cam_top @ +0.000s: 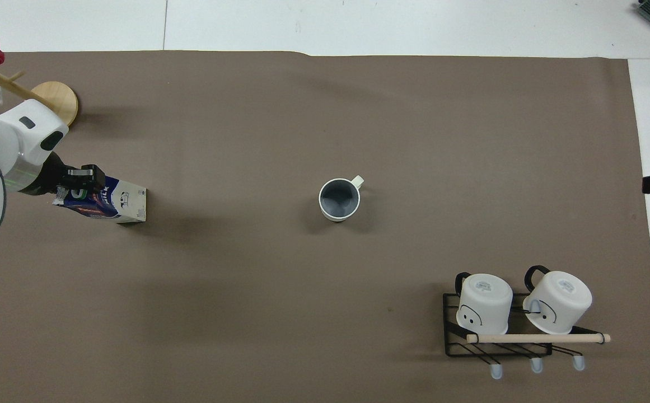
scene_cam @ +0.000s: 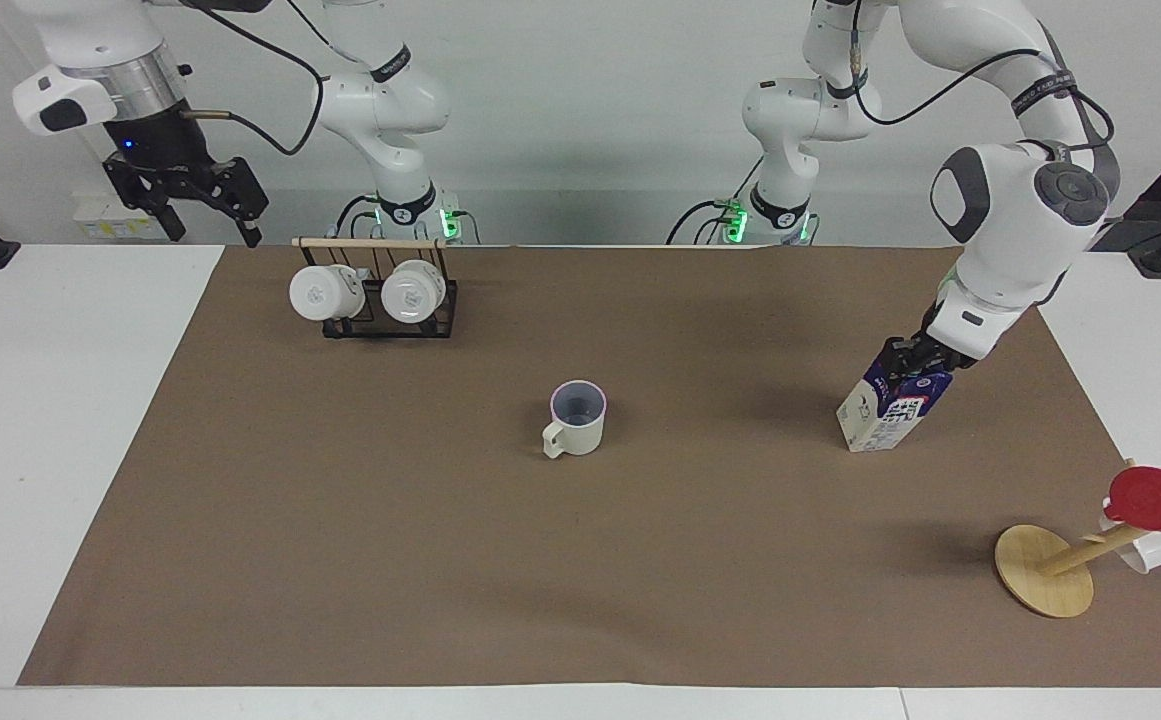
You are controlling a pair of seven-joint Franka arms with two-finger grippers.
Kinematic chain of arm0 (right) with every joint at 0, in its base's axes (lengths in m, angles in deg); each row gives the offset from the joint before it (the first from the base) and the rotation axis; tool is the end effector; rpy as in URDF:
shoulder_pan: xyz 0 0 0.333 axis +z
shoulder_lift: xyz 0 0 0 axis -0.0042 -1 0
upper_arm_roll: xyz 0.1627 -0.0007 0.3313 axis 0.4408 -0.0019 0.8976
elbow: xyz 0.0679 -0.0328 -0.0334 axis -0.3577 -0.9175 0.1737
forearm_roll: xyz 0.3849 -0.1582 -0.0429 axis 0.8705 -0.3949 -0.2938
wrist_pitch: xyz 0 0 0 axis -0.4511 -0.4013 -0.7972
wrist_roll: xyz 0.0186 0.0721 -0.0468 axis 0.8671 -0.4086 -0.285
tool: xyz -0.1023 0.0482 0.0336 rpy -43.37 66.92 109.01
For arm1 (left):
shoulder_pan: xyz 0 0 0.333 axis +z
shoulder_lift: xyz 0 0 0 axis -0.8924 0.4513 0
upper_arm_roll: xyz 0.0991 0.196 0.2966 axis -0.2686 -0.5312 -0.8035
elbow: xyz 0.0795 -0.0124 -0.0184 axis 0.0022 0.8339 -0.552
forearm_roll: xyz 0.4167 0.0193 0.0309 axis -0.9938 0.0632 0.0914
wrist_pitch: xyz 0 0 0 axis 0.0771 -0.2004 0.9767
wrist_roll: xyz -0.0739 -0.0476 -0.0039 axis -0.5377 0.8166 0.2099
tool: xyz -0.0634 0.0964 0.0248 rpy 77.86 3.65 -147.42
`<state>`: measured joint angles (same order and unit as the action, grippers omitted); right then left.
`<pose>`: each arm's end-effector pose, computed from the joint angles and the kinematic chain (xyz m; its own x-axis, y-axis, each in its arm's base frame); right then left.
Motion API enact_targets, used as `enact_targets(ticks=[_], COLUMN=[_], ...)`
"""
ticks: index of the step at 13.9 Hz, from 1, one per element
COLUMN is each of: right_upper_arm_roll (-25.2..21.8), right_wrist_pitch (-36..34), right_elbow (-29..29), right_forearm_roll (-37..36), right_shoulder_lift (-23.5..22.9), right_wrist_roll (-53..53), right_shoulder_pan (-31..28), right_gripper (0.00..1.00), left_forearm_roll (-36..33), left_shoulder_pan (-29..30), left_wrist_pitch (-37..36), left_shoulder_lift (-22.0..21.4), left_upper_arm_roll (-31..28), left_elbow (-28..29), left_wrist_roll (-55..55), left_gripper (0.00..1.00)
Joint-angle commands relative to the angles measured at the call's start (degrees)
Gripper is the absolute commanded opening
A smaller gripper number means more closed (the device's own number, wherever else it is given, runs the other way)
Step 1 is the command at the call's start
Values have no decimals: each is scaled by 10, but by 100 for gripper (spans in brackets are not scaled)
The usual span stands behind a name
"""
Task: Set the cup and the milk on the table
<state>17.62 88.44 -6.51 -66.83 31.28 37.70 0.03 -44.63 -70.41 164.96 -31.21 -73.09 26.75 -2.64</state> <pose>0.5443 -0.0582 0.7196 0.9865 -0.1402 0.0852 -0.1394 -0.9901 -0.0147 0.6122 -0.0253 0.4906 0.9995 0.0303 -0.0112 0.0303 -0.9995 -0.0017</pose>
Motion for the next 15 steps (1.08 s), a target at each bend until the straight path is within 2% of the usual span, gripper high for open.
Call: enact_targets(ticks=[1, 3, 6, 9, 12, 15], right_upper_arm_roll=[10, 12, 11, 10, 8, 1], right_wrist_pitch=[-4, 3, 2, 1, -9, -29], right_elbow=[-16, -17, -13, -13, -15, -6], right_forearm_roll=[-4, -4, -6, -2, 3, 4], right_shoulder_lift=[18, 14, 6, 8, 10, 8], right_wrist_roll=[-20, -51, -55, -52, -53, -45], right_shoulder_pan=[5, 20, 26, 25, 20, 13], right_gripper=[100, 100, 100, 100, 100, 100], left_forearm_roll=[0, -1, -28, -19, -19, -21], left_shoulder_pan=[-22, -47, -110, -180, -246, -267], left_wrist_pitch=[-16, -17, -15, -7, -22, -12], left_shoulder_lift=[-13, -6, 5, 20, 112, 149], left_upper_arm_roll=[0, 0, 1, 2, 1, 1], left_elbow=[-18, -39, -66, -101, -204, -218], left_wrist_roll=[-8, -28, -128, -201, -296, -322], left_gripper=[37, 36, 34, 34, 34, 34])
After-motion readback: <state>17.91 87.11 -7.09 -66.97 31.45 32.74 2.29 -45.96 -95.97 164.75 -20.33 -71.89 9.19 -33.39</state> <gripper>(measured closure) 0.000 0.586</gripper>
